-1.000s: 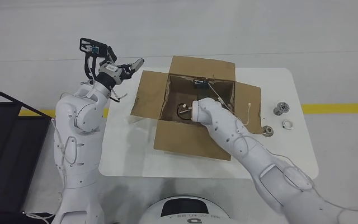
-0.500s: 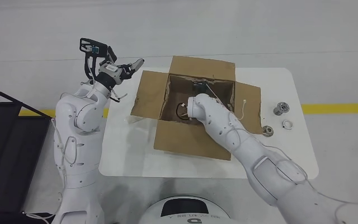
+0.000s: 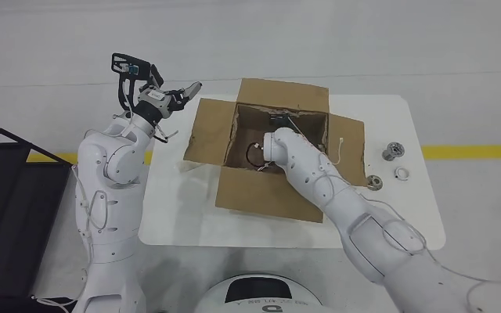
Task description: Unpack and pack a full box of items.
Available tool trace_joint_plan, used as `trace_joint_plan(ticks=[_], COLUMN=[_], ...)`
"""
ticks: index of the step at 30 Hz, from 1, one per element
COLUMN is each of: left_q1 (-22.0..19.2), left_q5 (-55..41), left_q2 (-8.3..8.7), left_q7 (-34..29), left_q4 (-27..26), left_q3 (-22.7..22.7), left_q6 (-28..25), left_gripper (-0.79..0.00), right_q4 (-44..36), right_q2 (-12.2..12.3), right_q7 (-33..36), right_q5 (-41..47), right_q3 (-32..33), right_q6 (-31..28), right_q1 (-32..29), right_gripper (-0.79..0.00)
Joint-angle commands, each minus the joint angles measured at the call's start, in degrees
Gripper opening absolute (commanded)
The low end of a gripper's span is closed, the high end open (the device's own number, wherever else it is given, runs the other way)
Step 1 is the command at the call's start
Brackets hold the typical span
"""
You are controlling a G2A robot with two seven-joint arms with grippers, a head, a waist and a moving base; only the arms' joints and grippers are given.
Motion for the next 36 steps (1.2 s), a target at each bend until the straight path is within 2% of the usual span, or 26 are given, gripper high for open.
trace_joint_plan(ticks=[1,7,13,21,27,28,29,30,32,33,35,36], left_q1=[0.0,0.0,0.0,0.0,0.0,0.0,0.0,0.0,0.0,0.0,0.0,0.0], left_q5=[-0.1,-0.1,-0.1,-0.1,-0.1,-0.1,-0.1,-0.1,-0.1,-0.1,-0.1,-0.1], left_q2=[0.0,0.0,0.0,0.0,0.0,0.0,0.0,0.0,0.0,0.0,0.0,0.0], left_q7=[0.0,0.0,0.0,0.0,0.0,0.0,0.0,0.0,0.0,0.0,0.0,0.0], left_q4=[0.0,0.0,0.0,0.0,0.0,0.0,0.0,0.0,0.0,0.0,0.0,0.0], left_q3=[0.0,0.0,0.0,0.0,0.0,0.0,0.0,0.0,0.0,0.0,0.0,0.0], left_q6=[0.0,0.0,0.0,0.0,0.0,0.0,0.0,0.0,0.0,0.0,0.0,0.0], left_gripper=[0.0,0.0,0.0,0.0,0.0,0.0,0.0,0.0,0.0,0.0,0.0,0.0], right_q4=[-0.3,-5.8,-20.7,-38.9,-45.4,-45.9,-46.4,-46.8,-47.4,-47.9,-49.0,-49.5], right_q2=[0.1,1.9,5.3,8.7,9.8,9.9,10.0,10.0,10.1,10.1,10.0,9.9], right_q7=[-1.2,-7.9,-15.1,-15.4,-12.7,-11.3,-9.8,-8.2,-3.5,-1.7,1.6,3.1], right_q5=[0.3,0.0,-4.9,-13.0,-15.9,-16.0,-16.4,-17.2,-19.2,-20.5,-22.4,-23.1], right_q3=[0.6,5.0,11.3,17.8,21.1,21.5,21.8,21.9,21.5,21.2,20.5,20.3], right_q6=[-1.2,-2.2,-0.8,-2.6,-4.7,-5.1,-5.6,-5.8,-6.1,-6.0,-5.6,-5.5], right_q1=[-0.4,-4.7,-15.3,-28.4,-32.4,-32.5,-32.3,-32.0,-31.0,-30.4,-29.8,-29.4], right_gripper=[-0.785,-0.785,-0.785,-0.785,-0.785,-0.702,-0.573,-0.529,-0.348,-0.228,-0.154,-0.046])
